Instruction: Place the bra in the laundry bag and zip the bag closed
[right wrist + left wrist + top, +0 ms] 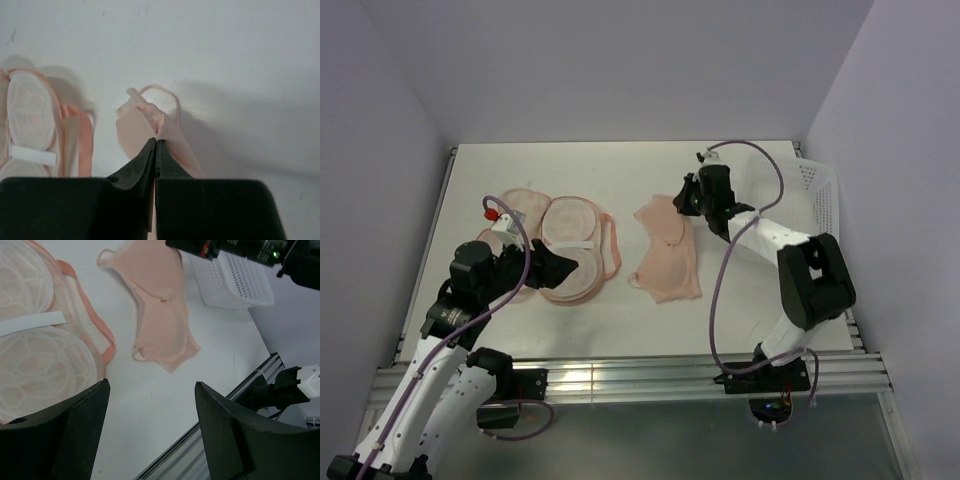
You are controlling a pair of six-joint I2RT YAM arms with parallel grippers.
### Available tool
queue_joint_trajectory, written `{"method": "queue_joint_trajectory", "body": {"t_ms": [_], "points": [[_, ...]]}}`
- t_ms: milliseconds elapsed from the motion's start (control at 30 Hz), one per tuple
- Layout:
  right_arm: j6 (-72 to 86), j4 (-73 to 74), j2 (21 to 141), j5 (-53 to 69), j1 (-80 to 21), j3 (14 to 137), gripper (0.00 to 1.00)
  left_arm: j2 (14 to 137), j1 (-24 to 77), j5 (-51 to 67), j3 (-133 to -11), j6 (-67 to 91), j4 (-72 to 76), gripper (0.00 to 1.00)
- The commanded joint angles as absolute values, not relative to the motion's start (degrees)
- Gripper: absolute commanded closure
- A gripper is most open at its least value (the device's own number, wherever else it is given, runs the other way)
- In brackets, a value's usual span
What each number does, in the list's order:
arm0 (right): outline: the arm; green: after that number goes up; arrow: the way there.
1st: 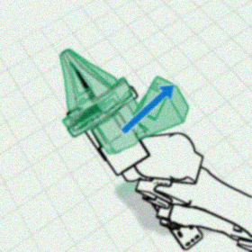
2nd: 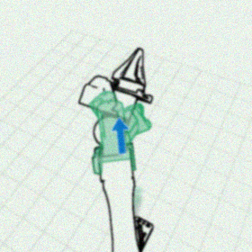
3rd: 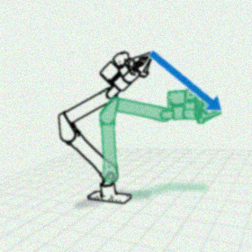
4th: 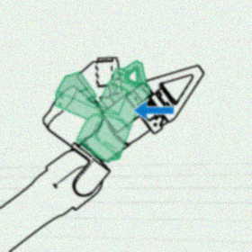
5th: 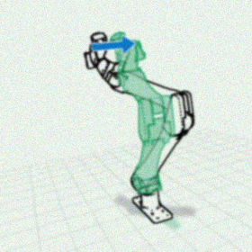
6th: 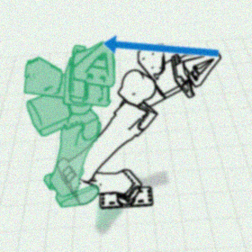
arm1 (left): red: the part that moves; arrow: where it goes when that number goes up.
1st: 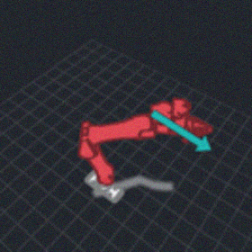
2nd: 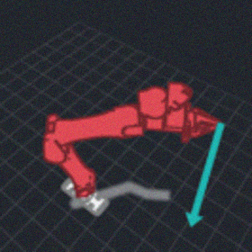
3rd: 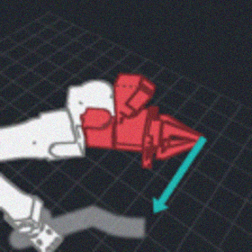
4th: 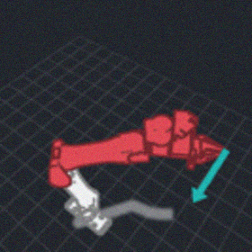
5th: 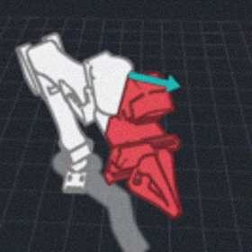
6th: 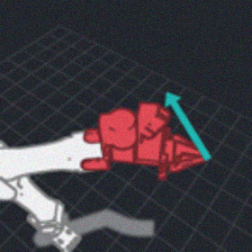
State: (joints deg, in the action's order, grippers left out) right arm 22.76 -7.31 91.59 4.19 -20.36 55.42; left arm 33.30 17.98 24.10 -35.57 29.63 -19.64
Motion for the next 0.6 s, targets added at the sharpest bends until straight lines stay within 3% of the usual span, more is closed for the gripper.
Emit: {"method": "queue_joint_trajectory", "body": {"t_ms": [0, 133, 167, 267, 300, 367, 533, 567], "points": [[21.3, -12.1, 96.5, 6.6, -18.3, 63.2, 1.0, 34.4, 18.1, 24.3, -37.3, 29.0, -18.7, 0.24], [19.6, -8.3, 101.9, 3.4, -18.1, 69.4, 0.87, 34.6, 18.1, 23.8, -37.3, 29.4, -18.6, 0.24], [19.5, -7.1, 102.2, 2.4, -18.1, 70.0, 0.75, 34.6, 18.1, 23.3, -37.4, 29.5, -18.5, 0.24], [19.6, -4.8, 101.7, 0.2, -18.1, 71.5, 0.54, 34.6, 18.1, 22.9, -37.5, 30.1, -18.1, 0.24], [19.8, -4.4, 100.7, -0.5, -18.1, 71.6, 0.38, 35.1, 18.1, 22.9, -37.7, 30.2, -17.8, 0.24], [20.0, -2.7, 99.1, -2.1, -18.2, 72.0, 0.24, 35.9, 18.1, 22.9, -38.0, 30.1, -17.7, 0.24], [21.0, -4.0, 88.3, -2.5, -20.3, 64.5, 0.24, 37.5, 18.1, 23.0, -38.1, 29.7, -17.6, 0.24], [20.7, -5.2, 86.3, -3.0, -21.2, 62.5, 0.31, 37.5, 18.1, 22.9, -38.3, 29.5, -17.6, 0.24]]}}
